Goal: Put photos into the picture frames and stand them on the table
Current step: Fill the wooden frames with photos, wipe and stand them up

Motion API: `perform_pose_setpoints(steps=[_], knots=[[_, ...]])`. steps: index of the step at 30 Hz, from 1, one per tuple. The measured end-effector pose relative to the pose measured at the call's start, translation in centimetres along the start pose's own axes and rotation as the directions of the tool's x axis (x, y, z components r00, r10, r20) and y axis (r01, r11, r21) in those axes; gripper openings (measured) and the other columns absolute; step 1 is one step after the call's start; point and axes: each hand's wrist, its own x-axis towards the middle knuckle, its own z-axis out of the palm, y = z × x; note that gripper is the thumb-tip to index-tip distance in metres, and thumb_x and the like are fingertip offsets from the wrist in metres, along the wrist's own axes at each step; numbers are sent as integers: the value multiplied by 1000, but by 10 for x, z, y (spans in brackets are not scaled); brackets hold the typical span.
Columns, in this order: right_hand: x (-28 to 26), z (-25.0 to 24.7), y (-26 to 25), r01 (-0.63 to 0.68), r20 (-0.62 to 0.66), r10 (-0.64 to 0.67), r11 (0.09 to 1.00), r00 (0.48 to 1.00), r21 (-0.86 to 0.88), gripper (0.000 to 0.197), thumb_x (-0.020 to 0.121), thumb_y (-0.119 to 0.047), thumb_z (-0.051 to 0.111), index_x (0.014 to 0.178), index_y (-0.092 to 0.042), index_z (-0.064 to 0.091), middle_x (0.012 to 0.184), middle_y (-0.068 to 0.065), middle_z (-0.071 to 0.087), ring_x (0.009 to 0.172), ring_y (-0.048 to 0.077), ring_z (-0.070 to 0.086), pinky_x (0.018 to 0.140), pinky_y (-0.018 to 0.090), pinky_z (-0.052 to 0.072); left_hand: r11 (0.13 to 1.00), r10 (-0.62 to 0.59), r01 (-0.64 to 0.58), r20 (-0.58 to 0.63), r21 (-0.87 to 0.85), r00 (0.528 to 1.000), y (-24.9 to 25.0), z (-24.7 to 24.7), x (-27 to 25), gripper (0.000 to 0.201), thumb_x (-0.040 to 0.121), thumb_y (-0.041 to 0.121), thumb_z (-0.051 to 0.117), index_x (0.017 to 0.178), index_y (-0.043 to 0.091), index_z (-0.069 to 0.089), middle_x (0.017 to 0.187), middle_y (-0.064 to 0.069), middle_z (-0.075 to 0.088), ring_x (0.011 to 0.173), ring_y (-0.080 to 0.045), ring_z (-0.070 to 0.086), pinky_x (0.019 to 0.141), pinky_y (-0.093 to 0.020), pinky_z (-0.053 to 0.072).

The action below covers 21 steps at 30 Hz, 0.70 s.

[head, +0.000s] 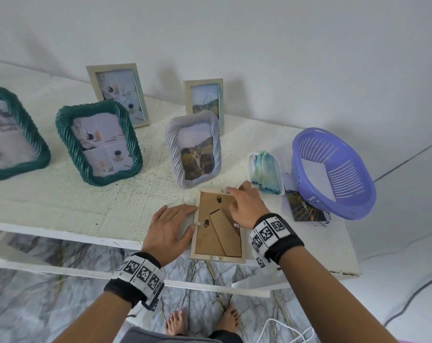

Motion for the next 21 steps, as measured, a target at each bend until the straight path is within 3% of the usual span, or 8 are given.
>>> perform_pose_setpoints(steps=[8, 13, 18, 21], knots=[[-2, 7, 7, -15, -6, 16, 995, 1000, 100, 51, 90, -13, 49, 140, -25, 46, 121, 10, 37, 114, 29, 38, 100, 30, 29, 1000, 10, -10, -27, 3, 1000, -1, 1, 1, 44, 91, 45, 42, 129, 28, 56, 129, 12, 61, 123, -8, 51, 114, -27, 17], [-6, 9, 14, -38, 0, 40, 955, 999, 293, 50, 91, -9, 47, 136, -30, 53, 118, 4, 36, 116, 25, 36, 103, 27, 26, 1000, 14, -14, -34, 6, 999, -1, 2, 1, 44, 91, 44, 43, 128, 27, 57, 128, 12, 61, 122, -8, 51, 113, -28, 18], [-10, 7, 15, -29, 16, 24, 941, 1000, 338, 51, 92, -8, 45, 131, -37, 56, 120, 3, 38, 115, 23, 37, 109, 38, 32, 1000, 16, -16, -30, 4, 999, -2, 3, 1, 44, 91, 45, 43, 129, 28, 57, 129, 12, 61, 123, -8, 52, 114, -34, 24], [-18, 8, 13, -10, -7, 13, 943, 1000, 333, 52, 94, -18, 48, 141, -40, 43, 128, 5, 38, 124, 25, 34, 110, 40, 29, 1000, 14, -14, -30, 1, 999, -3, 3, 1, 44, 91, 45, 43, 130, 29, 56, 130, 12, 61, 124, -8, 52, 114, -35, 24]])
